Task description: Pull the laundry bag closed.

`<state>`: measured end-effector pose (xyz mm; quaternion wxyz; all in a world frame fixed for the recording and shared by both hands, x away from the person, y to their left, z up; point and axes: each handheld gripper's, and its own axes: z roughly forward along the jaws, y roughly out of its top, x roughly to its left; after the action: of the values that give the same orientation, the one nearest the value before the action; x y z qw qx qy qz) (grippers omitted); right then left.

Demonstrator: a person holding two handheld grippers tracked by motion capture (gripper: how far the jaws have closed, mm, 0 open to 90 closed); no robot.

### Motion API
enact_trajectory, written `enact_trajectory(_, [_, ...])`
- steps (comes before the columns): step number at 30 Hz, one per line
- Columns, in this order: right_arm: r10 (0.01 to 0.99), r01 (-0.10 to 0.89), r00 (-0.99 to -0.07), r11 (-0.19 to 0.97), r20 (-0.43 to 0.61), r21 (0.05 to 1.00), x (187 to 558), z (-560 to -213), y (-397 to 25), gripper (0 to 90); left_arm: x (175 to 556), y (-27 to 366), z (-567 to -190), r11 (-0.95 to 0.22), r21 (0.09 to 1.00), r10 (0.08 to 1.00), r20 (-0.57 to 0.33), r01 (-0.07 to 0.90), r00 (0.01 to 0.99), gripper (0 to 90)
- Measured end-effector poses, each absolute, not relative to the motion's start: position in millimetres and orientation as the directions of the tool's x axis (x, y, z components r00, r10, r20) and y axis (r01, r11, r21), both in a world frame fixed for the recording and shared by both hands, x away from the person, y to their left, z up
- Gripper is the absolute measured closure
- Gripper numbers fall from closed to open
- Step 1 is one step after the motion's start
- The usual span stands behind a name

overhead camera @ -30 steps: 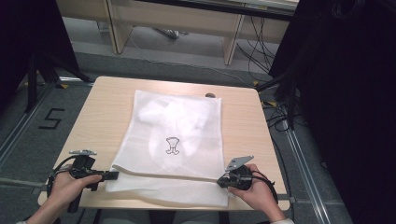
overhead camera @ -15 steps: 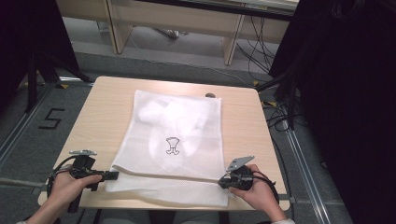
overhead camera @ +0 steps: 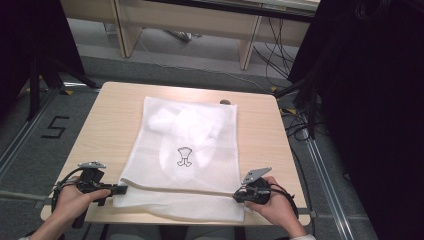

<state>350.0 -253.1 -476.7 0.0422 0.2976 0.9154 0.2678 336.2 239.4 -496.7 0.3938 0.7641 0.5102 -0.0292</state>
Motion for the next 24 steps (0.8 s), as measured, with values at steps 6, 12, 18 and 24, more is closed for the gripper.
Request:
enact_trajectory(6, [0.589, 0.546, -0.797, 0.612, 0.131, 0.572, 348.9, -475.2, -252.8, 71.4, 336.8, 240.6, -496.6, -0.202, 0.611, 0.799, -0.349, 0.765, 0.489, 57.7])
enact_trajectory(12, [0.663, 0.534, -0.743, 0.502, 0.094, 0.68, 352.3, -469.0, -259.4, 63.0, 331.7, 246.6, -485.8, -0.132, 0.712, 0.825, -0.306, 0.69, 0.474, 43.5])
enact_trajectory(18, [0.761, 0.583, -0.642, 0.409, 0.09, 0.702, 355.2, -462.9, -271.6, 60.6, 327.9, 257.6, -481.4, -0.088, 0.754, 0.854, -0.279, 0.651, 0.439, 38.5])
enact_trajectory(24, [0.772, 0.604, -0.626, 0.392, 0.109, 0.694, 354.7, -463.5, -272.2, 60.7, 327.5, 258.5, -481.0, -0.094, 0.756, 0.858, -0.268, 0.648, 0.438, 40.2])
